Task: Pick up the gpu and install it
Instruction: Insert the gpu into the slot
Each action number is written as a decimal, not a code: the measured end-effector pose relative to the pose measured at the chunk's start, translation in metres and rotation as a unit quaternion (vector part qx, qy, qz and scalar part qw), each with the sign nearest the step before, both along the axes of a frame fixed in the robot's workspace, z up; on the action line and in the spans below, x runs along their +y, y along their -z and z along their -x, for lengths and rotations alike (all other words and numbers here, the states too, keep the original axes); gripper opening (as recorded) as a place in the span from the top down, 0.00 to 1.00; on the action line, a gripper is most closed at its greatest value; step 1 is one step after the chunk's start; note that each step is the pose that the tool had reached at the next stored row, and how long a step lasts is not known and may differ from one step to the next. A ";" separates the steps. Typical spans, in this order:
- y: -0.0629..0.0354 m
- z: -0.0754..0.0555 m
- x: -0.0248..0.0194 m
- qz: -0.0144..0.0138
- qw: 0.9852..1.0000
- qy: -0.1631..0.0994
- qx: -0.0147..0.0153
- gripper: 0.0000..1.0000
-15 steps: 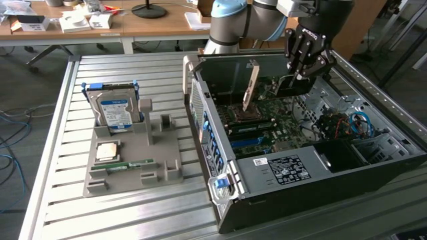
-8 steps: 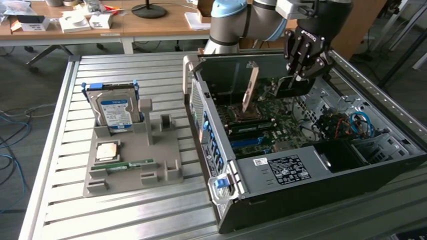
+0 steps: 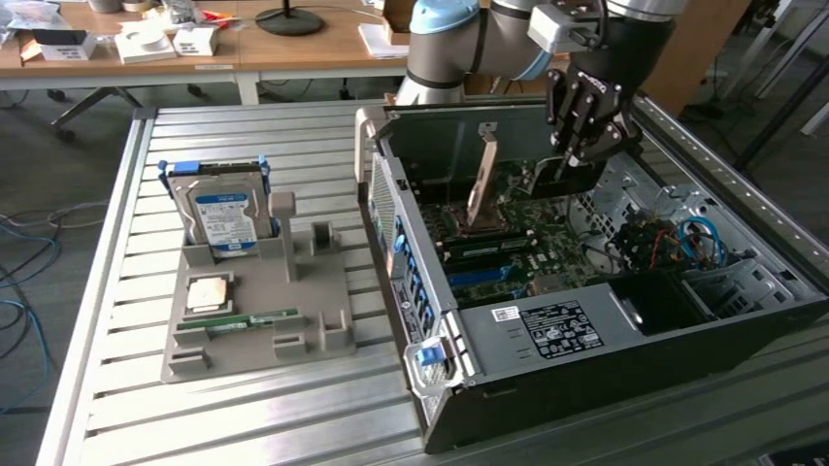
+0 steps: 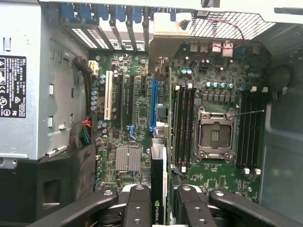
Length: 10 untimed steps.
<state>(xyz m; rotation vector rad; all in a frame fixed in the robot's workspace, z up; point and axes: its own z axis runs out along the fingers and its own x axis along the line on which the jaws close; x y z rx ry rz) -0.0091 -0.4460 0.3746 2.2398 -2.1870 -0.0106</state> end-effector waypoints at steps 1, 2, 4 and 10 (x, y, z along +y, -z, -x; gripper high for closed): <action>0.0013 0.000 0.0000 0.000 1.000 0.000 0.000 0.74; 0.0025 0.000 0.0000 0.000 1.000 0.000 0.000 0.74; 0.0044 0.001 0.0000 0.000 1.000 0.000 0.000 0.74; 0.0049 0.001 0.0000 0.000 1.000 0.000 0.000 0.74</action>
